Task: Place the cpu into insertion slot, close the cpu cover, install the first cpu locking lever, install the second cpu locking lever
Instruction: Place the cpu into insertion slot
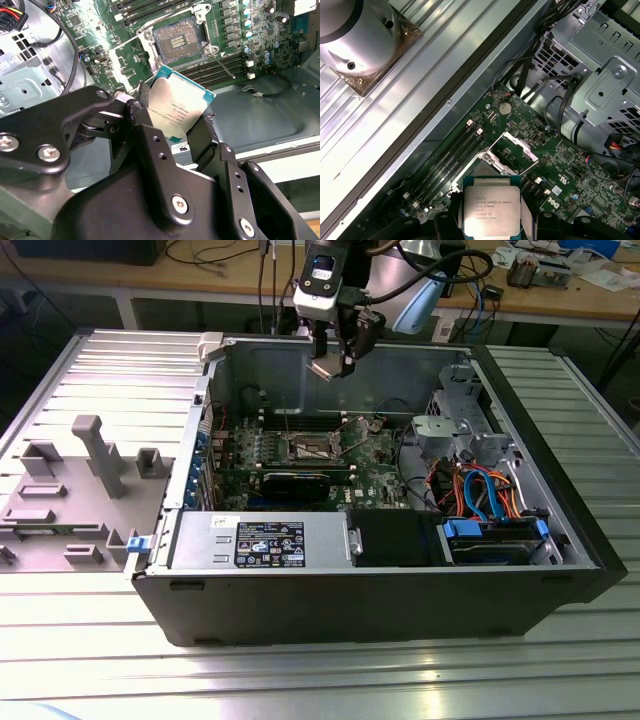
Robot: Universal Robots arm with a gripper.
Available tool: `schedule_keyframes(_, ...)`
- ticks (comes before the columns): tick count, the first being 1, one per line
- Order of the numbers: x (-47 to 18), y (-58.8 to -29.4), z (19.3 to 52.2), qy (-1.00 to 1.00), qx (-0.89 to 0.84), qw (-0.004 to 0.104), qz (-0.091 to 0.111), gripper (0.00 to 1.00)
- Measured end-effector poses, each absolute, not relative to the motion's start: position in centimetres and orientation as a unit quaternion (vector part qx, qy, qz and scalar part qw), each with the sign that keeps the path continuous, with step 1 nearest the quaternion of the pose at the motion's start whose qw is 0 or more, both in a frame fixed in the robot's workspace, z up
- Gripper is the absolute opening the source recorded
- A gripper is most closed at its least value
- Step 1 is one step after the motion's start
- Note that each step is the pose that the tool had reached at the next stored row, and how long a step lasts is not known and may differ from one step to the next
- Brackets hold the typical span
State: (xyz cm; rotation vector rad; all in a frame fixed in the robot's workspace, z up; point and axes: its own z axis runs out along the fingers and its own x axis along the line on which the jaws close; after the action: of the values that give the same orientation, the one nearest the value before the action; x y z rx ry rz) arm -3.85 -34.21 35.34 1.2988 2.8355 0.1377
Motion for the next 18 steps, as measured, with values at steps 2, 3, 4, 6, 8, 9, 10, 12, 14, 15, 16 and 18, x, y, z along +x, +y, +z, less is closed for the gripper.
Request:
schedule_keyframes(2,-3.85,-34.21,35.34,0.908,0.417,0.01,0.044,0.54)
schedule_keyframes(3,-3.85,-34.21,35.34,0.908,0.417,0.01,0.044,0.54)
schedule_keyframes(4,-3.85,-34.21,35.34,0.907,0.418,0.01,0.044,0.54)
schedule_keyframes(6,-3.85,-34.21,35.34,0.907,0.419,0.01,0.044,0.54)
schedule_keyframes(8,-3.85,-34.21,35.34,0.907,0.419,0.01,0.044,0.54)
schedule_keyframes(9,-3.85,-34.21,35.34,0.907,0.419,0.01,0.044,0.54)
schedule_keyframes(10,-3.85,-34.21,35.34,0.907,0.42,0.01,0.044,0.54)
schedule_keyframes(12,-3.85,-34.21,35.34,0.906,0.42,0.01,0.044,0.54)
schedule_keyframes(14,-3.85,-34.21,35.34,0.906,0.421,0.01,0.044,0.54)
schedule_keyframes(15,-3.85,-34.21,35.34,0.906,0.421,0.01,0.044,0.54)
schedule_keyframes(16,-3.85,-34.21,35.34,0.906,0.421,0.01,0.044,0.54)
schedule_keyframes(18,-3.85,-34.21,35.34,0.906,0.422,0.01,0.044,0.54)
